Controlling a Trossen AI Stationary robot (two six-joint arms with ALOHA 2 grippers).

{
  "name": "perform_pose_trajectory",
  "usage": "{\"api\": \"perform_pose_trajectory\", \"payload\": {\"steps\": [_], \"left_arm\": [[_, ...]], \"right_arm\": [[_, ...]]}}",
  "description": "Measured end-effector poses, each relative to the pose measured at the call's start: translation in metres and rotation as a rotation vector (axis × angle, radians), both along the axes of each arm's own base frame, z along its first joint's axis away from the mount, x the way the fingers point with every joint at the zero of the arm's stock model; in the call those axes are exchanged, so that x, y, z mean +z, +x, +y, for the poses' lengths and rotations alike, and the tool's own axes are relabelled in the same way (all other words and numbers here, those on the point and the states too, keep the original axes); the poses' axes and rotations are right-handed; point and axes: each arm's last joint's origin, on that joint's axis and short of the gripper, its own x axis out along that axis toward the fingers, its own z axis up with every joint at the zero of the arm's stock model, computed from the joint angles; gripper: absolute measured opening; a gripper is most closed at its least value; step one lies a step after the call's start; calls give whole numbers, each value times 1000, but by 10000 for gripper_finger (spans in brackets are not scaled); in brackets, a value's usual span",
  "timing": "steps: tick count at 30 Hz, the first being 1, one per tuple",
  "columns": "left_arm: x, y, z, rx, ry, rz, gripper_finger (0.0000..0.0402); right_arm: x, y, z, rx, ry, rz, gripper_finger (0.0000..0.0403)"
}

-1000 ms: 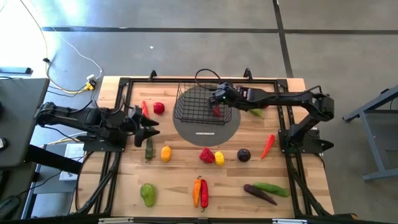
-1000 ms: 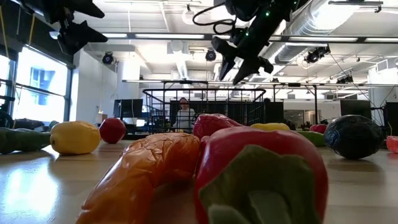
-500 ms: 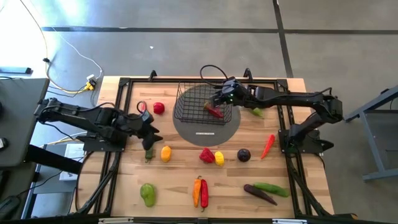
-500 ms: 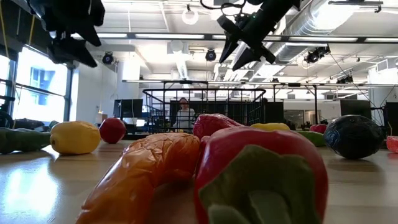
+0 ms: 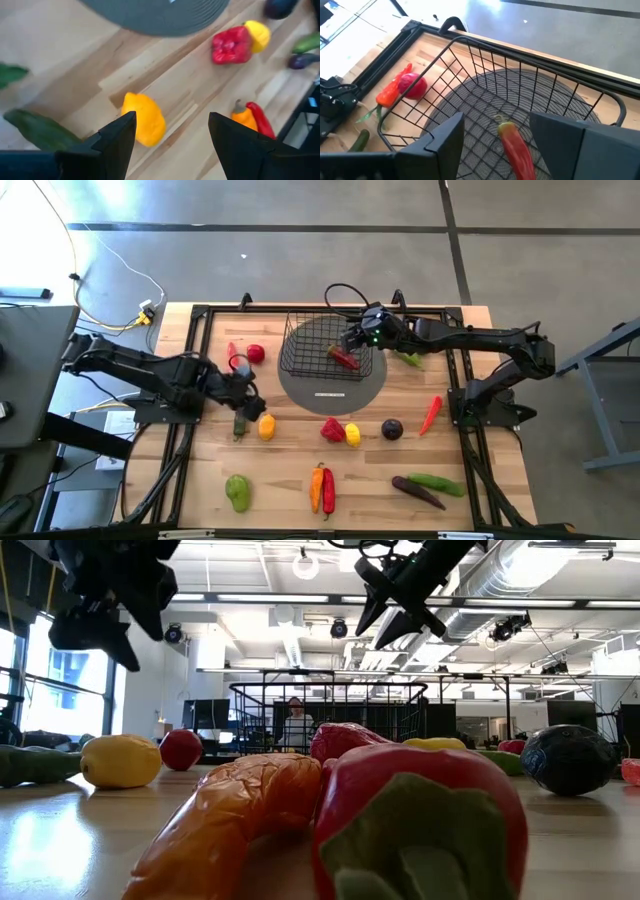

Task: Build produce basket
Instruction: Put the left lemon into the wire basket

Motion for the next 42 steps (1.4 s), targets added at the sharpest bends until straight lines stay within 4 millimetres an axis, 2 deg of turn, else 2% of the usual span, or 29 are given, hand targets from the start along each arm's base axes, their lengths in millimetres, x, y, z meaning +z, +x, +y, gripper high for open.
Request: {"api": "perform_pose_trajectory", "payload": {"steps": [14, 23, 42], "left_arm": [[-16, 12, -17, 110, -76, 66, 241], [-26, 16, -27, 199, -38, 86, 241], [-61, 42, -33, 272, -46, 167, 241]], "right_arm": [[-1, 0, 1, 83, -33, 51, 209], [-3, -2, 2, 100, -39, 86, 209], [-4, -2, 2, 103, -33, 94, 209]]}}
